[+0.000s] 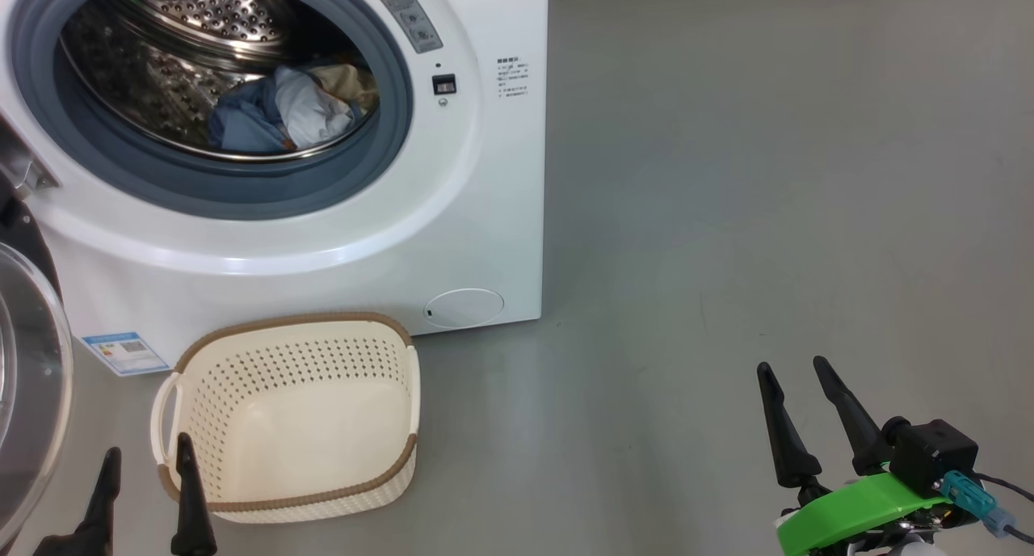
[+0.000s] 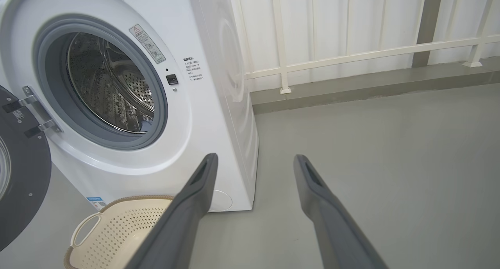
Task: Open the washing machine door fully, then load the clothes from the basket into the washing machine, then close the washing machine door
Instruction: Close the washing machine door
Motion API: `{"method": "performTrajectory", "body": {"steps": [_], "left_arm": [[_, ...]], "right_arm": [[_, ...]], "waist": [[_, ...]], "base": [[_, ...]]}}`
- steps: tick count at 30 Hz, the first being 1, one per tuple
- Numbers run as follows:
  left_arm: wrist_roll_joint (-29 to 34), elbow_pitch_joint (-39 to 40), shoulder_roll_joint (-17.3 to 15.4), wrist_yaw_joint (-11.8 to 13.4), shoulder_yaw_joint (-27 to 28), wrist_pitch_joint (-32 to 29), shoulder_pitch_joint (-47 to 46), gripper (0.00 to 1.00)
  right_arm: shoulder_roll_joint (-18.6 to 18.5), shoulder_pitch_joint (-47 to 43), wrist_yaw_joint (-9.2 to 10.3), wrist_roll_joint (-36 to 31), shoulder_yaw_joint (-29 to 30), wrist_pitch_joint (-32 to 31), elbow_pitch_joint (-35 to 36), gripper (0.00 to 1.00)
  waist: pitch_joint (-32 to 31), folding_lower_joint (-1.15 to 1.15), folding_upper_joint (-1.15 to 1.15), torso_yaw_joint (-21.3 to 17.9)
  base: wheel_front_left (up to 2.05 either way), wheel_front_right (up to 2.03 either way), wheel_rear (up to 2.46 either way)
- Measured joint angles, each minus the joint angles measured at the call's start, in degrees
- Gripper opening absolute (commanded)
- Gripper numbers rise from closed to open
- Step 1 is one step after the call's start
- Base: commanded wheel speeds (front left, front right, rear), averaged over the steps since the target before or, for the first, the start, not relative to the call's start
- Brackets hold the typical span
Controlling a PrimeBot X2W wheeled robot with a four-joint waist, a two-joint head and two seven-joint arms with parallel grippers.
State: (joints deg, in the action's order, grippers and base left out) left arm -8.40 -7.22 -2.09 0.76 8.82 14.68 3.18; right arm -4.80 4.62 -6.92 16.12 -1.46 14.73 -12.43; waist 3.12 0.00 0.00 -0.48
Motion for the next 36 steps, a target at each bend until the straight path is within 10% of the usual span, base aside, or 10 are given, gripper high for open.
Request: {"method": "performTrajectory", "body": {"steps": [36], "left_arm": [[-1.47,1.56,0.00,0.52,-0.81,0.00,0.10,1.00]], "right_arm": [[0.11,-0.01,0.00,0.00,0.02,0.00,-0.19,1.00]], "waist": [[-1.08,0.00,0.00,1.17]], "base": [[0.00,0.00,0.00]]}}
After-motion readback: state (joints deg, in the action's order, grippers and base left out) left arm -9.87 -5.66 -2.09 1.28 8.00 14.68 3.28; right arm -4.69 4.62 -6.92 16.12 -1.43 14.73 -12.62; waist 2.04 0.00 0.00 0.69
